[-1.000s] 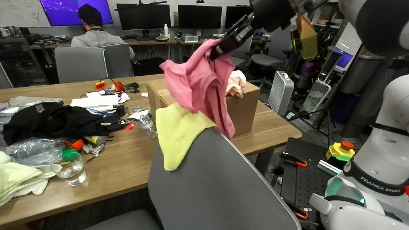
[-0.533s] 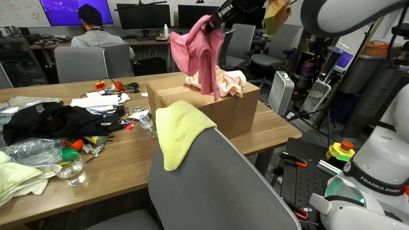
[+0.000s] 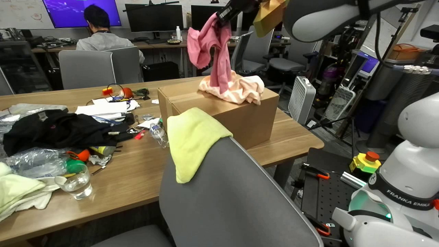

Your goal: Move the clothes from the chair headrest to the box

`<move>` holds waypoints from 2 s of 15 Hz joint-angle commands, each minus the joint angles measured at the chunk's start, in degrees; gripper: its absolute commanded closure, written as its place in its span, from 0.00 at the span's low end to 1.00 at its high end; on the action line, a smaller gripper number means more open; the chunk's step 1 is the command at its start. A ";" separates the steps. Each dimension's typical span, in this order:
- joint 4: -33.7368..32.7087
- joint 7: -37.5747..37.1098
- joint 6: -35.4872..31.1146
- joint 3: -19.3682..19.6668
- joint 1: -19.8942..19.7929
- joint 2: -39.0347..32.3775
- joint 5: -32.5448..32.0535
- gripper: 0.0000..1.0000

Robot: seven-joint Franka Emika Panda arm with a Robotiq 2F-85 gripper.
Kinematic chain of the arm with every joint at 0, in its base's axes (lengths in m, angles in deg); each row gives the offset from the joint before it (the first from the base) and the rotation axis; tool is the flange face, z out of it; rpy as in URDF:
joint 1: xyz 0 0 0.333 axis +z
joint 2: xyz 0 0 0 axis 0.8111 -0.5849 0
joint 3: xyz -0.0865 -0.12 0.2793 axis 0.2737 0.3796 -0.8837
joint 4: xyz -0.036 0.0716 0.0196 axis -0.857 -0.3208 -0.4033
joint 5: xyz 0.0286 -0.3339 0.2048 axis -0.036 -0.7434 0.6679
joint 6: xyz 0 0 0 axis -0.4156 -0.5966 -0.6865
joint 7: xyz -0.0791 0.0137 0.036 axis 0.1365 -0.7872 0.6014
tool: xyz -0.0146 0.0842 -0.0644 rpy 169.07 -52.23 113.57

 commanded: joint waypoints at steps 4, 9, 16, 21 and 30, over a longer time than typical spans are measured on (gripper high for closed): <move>-7.91 -6.38 0.23 -14.46 -22.01 0.87 -3.33 0.96; -11.48 -6.82 0.04 -24.63 -35.14 3.56 -0.48 0.79; -13.43 -1.69 0.88 -30.17 -41.69 7.74 5.78 0.19; -9.12 9.41 1.05 -26.53 -34.56 6.26 6.44 0.00; -3.33 32.77 13.04 -6.65 -3.71 -6.25 5.59 0.00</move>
